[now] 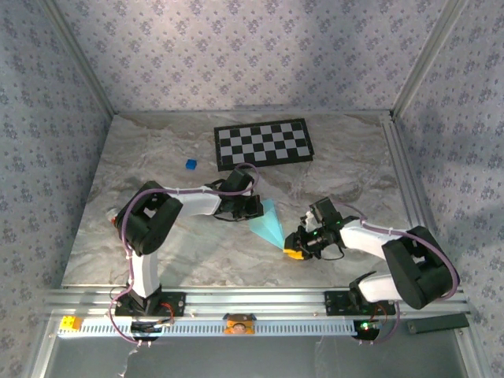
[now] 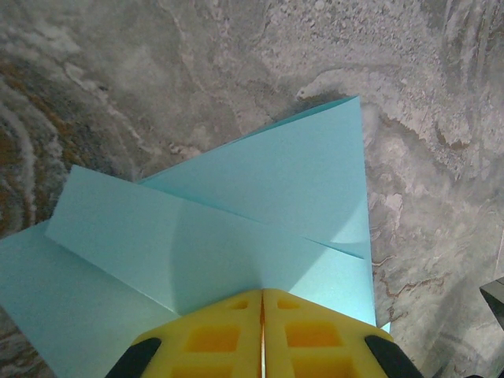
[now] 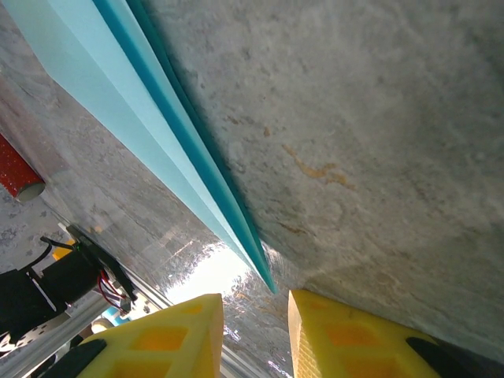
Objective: Fold a paper plane with a square sheet of paper (pick it up from the middle)
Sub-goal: Turn over the paper at the center of the table.
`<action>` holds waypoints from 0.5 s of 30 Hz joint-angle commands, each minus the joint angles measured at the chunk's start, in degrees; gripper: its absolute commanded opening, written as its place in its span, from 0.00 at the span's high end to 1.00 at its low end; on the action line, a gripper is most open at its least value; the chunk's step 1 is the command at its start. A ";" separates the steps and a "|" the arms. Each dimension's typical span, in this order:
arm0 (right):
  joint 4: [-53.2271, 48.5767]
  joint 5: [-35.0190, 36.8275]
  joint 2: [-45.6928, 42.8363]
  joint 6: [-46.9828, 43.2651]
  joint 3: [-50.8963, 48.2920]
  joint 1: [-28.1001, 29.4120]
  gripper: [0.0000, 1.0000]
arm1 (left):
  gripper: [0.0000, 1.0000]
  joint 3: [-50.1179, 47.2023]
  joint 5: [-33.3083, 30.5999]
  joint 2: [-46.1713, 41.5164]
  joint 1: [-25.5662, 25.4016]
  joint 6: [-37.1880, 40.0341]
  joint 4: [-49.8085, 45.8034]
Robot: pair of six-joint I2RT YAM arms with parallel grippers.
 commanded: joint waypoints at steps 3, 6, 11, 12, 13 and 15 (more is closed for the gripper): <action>4.03 2.68 1.83 0.01 2.24 1.42 0.71 | 0.92 -0.42 0.82 0.83 0.26 -0.74 -0.62; 3.98 3.03 1.91 -0.25 2.74 1.93 0.71 | 0.92 -0.38 0.82 0.83 0.34 -0.71 -0.86; 3.77 4.78 1.94 -0.78 3.03 2.38 0.71 | 0.92 -0.38 0.80 0.74 0.31 -0.70 -1.17; 4.14 4.90 1.87 -0.78 3.04 2.47 0.71 | 0.92 -0.31 0.82 0.74 0.27 -0.75 -1.12; 4.35 4.91 1.88 -0.74 3.09 2.49 0.71 | 0.92 -0.29 0.84 0.72 0.32 -0.76 -1.12; 4.96 5.25 1.54 -0.67 3.12 2.48 0.71 | 0.92 -0.33 0.74 0.74 0.25 -0.74 -1.12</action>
